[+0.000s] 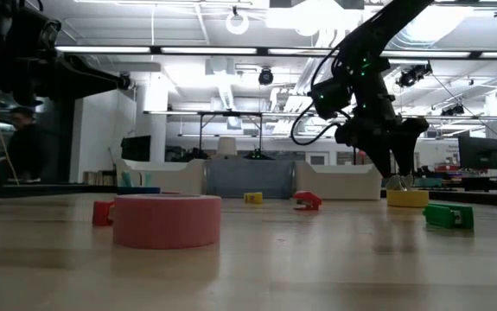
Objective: Pick and place Stapler, Stapler remover, tape
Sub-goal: Put the gray staple remover into the right white bin
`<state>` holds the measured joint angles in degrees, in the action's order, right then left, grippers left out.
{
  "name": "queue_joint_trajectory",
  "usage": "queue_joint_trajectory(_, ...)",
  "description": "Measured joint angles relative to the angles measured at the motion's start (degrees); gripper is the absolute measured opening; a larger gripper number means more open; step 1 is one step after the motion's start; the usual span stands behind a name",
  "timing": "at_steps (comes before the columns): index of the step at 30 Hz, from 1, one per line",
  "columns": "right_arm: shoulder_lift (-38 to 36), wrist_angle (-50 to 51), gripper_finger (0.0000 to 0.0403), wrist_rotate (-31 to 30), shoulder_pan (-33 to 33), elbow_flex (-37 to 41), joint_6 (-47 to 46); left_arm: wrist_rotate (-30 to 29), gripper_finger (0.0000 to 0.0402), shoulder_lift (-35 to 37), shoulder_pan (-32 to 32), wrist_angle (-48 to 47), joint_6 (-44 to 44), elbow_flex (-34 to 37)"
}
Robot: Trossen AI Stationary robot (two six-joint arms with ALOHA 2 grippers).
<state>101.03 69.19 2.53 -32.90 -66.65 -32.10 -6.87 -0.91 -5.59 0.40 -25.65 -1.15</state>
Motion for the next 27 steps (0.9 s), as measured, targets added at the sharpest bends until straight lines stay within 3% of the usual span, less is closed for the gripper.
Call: queue_joint_trajectory(27,-0.02,-0.65,0.0227,-0.76,3.44,0.0,-4.38,0.0,0.0186,0.0,-0.01,0.0,0.0,-0.02)
